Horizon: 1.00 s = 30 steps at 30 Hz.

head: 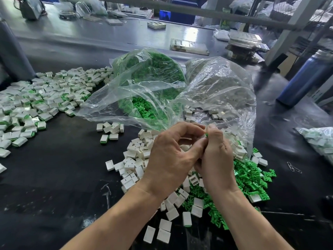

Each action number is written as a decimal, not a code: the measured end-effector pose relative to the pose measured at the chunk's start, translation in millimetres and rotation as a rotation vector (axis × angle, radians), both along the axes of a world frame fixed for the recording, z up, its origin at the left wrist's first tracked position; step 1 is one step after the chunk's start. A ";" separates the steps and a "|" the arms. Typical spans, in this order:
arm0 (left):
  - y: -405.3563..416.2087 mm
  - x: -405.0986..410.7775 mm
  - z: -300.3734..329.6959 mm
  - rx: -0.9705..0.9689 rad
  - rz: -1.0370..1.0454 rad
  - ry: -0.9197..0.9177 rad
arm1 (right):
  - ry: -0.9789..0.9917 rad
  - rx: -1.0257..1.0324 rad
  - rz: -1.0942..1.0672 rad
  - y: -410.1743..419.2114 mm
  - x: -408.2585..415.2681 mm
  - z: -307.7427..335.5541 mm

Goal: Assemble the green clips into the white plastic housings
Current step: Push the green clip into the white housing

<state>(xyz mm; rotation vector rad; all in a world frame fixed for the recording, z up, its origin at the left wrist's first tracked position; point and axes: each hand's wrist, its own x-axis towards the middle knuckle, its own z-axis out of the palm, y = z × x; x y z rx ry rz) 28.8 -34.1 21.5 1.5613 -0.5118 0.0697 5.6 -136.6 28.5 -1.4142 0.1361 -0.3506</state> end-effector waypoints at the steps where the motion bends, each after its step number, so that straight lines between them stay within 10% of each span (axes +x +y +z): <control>1: 0.7 0.8 0.1 -0.007 -0.002 0.018 | 0.009 0.001 0.005 -1.6 -0.1 -0.3; 19: 23.4 17.5 0.3 0.067 0.077 0.088 | -0.098 -0.442 0.060 -37.0 4.2 -3.8; 30: 92.1 59.8 1.1 0.729 0.552 0.152 | 0.157 -0.714 0.016 -77.0 9.5 -7.6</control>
